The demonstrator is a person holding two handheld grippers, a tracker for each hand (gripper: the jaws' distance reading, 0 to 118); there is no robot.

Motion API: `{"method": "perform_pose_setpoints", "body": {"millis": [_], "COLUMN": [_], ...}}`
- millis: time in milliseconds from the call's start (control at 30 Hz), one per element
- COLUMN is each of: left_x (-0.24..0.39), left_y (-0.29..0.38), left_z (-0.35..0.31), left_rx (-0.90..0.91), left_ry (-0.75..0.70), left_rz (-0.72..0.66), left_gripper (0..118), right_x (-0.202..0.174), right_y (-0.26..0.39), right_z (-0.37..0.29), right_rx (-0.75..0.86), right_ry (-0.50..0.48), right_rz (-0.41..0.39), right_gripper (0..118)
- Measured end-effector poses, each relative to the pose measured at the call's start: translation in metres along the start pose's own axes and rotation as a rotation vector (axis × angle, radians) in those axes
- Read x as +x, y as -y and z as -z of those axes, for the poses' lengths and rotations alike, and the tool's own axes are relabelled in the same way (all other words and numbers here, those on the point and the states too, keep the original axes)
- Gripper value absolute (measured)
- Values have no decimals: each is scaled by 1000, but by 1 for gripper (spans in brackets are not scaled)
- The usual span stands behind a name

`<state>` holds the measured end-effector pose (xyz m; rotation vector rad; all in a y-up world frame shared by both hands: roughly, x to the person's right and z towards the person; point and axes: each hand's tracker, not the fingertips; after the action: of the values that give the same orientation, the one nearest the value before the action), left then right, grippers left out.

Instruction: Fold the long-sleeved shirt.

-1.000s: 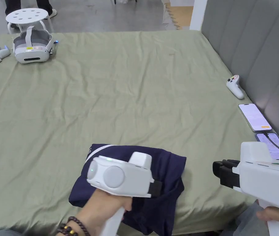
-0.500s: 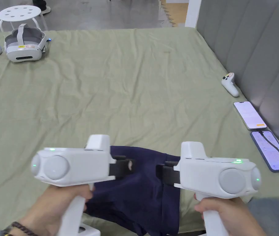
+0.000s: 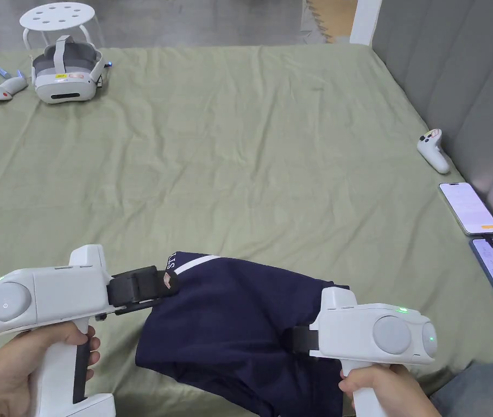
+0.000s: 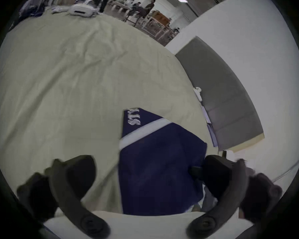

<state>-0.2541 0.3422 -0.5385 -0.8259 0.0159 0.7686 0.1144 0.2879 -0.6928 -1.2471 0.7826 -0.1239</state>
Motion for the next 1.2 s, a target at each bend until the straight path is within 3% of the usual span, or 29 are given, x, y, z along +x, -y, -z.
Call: {"method": "perform_pose_setpoints", "body": {"millis": [133, 267, 367, 400, 467, 533, 600, 700, 833, 1000, 1200], "left_x": [-16, -21, -3, 1, 2, 3, -5, -6, -18, -61, -163], "left_y": [-4, 4, 8, 9, 13, 8, 3, -2, -8, -29, -72], "left_z": [26, 61, 72, 80, 100, 89, 76, 54, 27, -23, -133], "left_rx": [-62, -125, -60, -83, -138, -107, -97, -66, 4, 93, 186], "left_ry": [14, 92, 144, 189, 77, 99, 126, 112, 112, 83, -73], "left_rz": [-72, -197, -169, -194, -184, -100, -158, -99, -100, -139, -140], "left_gripper": [107, 97, 95, 83, 39, 33, 27, 19, 18, 18, 18], "right_x": [-5, -7, -11, -12, -14, -14, -16, -31, -77, -150, -281], "right_y": [-1, -3, -4, -4, -5, -6, -8, -16, -32, -58, -81], "right_z": [-1, -1, 0, 0, 0, 0, -3, -6, -11, 4, 42], "right_rx": [-9, -17, -20, -22, -28, -29, -32, -32, 47, 89, 145], "right_ry": [14, 24, 36, 40, 59, 61, 61, 66, 102, 43, -106], "right_rz": [-24, -23, -31, -36, -48, -53, -45, -49, -182, -282, -410], "right_gripper": [0, 0, 0, 0, 0, 0, 0, 0, 0, 0, 0]}}
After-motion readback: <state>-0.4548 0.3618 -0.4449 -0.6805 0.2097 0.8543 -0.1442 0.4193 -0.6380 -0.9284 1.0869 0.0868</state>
